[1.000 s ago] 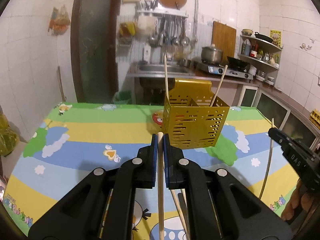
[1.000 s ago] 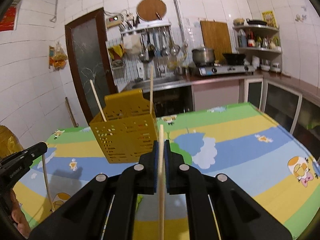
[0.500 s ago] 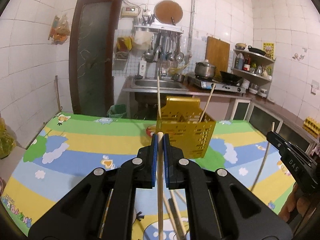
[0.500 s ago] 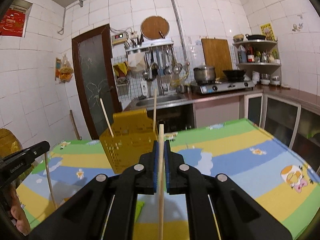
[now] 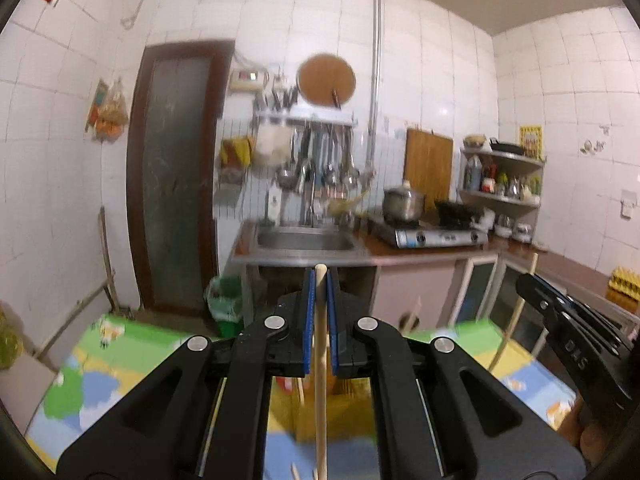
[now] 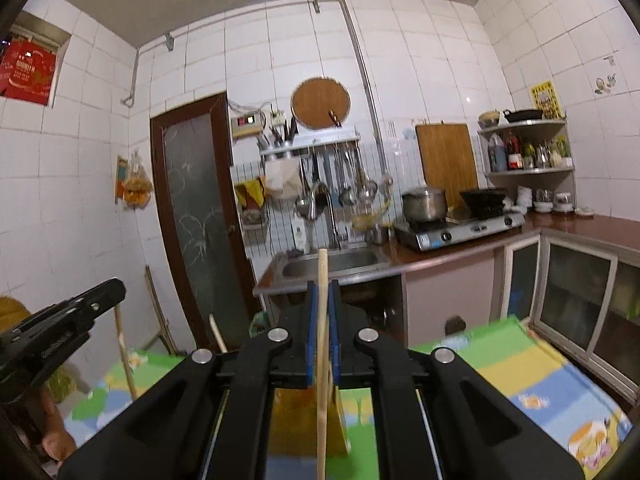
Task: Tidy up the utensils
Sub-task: 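Lift both held chopsticks and carry them above the yellow caddy, then open both tools to release the chopsticks into the caddy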
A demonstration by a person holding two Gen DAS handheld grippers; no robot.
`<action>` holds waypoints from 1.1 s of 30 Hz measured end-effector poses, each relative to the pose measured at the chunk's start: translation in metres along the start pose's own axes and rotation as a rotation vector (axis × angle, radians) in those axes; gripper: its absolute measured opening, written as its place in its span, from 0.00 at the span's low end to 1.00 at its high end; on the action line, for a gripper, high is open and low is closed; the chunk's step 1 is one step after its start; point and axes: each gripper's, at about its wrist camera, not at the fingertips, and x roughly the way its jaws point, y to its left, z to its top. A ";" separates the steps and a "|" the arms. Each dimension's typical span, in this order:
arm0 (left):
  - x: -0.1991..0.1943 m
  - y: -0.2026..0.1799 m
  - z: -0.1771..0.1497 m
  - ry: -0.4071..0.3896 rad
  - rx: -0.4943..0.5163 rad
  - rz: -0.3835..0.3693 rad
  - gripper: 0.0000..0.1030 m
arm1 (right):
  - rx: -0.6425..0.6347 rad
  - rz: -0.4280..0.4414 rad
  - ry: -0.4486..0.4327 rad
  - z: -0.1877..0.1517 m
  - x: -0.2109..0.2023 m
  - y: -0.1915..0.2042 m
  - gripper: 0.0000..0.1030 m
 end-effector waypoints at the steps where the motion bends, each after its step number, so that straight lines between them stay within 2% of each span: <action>1: 0.006 -0.001 0.008 -0.013 0.001 0.002 0.04 | -0.002 0.001 -0.011 0.009 0.005 0.002 0.05; 5: 0.047 0.001 0.031 -0.034 -0.012 0.024 0.04 | -0.020 0.007 -0.035 0.038 0.034 0.010 0.05; 10: 0.100 0.007 0.032 -0.040 -0.025 0.066 0.04 | -0.066 -0.011 -0.047 0.041 0.073 0.019 0.05; 14: 0.137 0.006 0.016 -0.031 -0.036 0.053 0.04 | -0.080 -0.007 -0.008 0.019 0.107 0.019 0.05; 17: 0.158 0.008 -0.010 -0.012 -0.034 0.051 0.04 | -0.060 -0.002 0.044 -0.004 0.128 0.013 0.05; 22: 0.177 0.012 -0.046 0.043 -0.007 0.056 0.05 | -0.048 -0.006 0.134 -0.043 0.151 0.004 0.06; 25: 0.177 0.020 -0.051 0.085 -0.034 0.038 0.05 | -0.046 -0.004 0.161 -0.055 0.152 0.002 0.06; 26: 0.174 0.021 -0.050 0.089 -0.036 0.038 0.08 | -0.046 -0.010 0.164 -0.056 0.150 0.001 0.07; 27: 0.166 0.024 -0.047 0.094 -0.035 0.052 0.23 | -0.042 -0.022 0.167 -0.056 0.146 -0.001 0.11; 28: 0.158 0.026 -0.044 0.090 -0.037 0.064 0.46 | -0.037 -0.031 0.172 -0.055 0.143 -0.003 0.28; 29: 0.144 0.029 -0.040 0.074 -0.035 0.079 0.56 | -0.030 -0.039 0.176 -0.052 0.140 -0.006 0.40; 30: 0.134 0.030 -0.037 0.063 -0.027 0.090 0.68 | -0.017 -0.049 0.176 -0.051 0.133 -0.010 0.58; 33: 0.098 0.035 -0.031 0.061 -0.016 0.109 0.82 | -0.012 -0.071 0.187 -0.046 0.114 -0.017 0.60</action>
